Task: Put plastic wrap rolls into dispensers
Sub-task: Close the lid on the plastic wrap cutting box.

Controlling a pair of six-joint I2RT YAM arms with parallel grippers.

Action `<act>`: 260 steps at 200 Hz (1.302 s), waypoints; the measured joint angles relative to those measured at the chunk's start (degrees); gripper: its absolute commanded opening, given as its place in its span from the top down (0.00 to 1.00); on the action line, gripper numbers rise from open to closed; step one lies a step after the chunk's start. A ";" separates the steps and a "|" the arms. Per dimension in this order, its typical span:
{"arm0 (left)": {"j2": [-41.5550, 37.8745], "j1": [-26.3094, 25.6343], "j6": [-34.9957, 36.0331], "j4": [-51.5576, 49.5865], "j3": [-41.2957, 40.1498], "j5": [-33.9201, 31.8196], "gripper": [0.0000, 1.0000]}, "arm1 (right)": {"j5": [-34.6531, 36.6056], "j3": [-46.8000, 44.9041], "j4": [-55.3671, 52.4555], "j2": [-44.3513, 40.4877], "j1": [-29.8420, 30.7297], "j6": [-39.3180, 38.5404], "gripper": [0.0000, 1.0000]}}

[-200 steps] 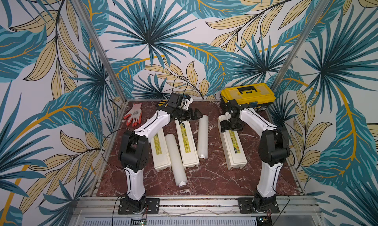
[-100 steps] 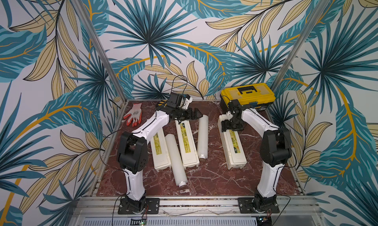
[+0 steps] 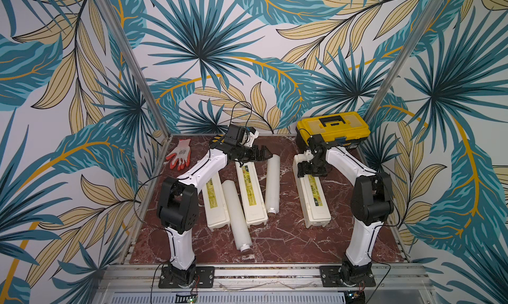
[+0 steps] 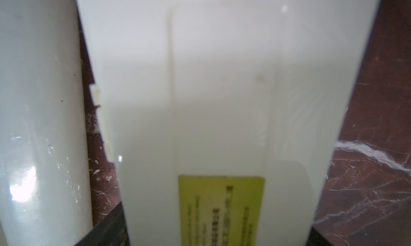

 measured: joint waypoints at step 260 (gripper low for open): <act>0.00 -1.42 -0.17 0.00 0.02 -0.61 0.00 | 1.97 -1.73 1.05 -1.49 -0.04 -0.15 0.01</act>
